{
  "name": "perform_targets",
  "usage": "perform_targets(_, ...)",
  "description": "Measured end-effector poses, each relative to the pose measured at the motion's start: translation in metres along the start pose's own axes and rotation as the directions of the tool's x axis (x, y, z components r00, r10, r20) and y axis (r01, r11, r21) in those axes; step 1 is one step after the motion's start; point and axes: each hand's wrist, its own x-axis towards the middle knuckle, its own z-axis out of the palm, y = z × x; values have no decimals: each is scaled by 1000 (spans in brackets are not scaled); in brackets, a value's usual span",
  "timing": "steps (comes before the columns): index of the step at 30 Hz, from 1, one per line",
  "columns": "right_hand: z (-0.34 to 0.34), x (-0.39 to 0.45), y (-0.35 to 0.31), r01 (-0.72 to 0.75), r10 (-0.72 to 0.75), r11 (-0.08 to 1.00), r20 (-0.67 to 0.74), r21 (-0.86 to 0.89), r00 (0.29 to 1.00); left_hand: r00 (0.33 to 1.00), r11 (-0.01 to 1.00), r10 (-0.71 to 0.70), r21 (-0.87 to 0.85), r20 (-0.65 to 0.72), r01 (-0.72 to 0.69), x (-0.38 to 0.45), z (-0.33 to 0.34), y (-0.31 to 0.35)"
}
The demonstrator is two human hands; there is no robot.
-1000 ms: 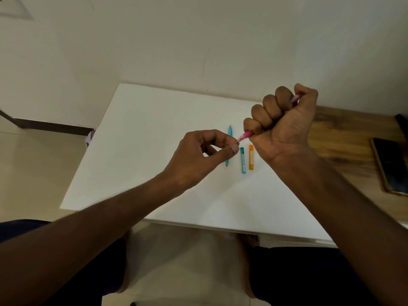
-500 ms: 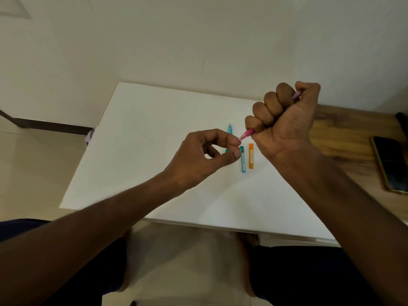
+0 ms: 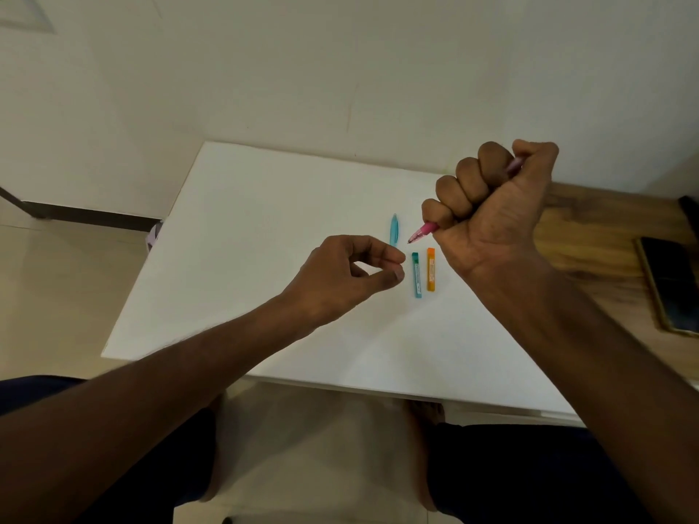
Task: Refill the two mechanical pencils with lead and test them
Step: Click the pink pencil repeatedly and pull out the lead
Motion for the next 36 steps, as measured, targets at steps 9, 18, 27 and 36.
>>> perform_targets(9, -1, 0, -1, -20, 20, 1000, -7, 17, 1000, 998, 1000, -29, -2, 49, 30, 1, 1, -3)
perform_targets(18, -1, 1, 1, -31, 31, 999, 8, 28, 999, 999, 992, 38, -123, 26, -35, 0, 1, 1)
perform_targets(27, -3, 0, 1, -36, 35, 999, 24, 41, 999, 996, 988, 90, -122, -19, -91, 1, 2, 2)
perform_targets(36, -5, 2, -1, -32, 29, 998, 41, 58, 999, 1000, 996, 18, -86, 19, -17, 0, 4, -2)
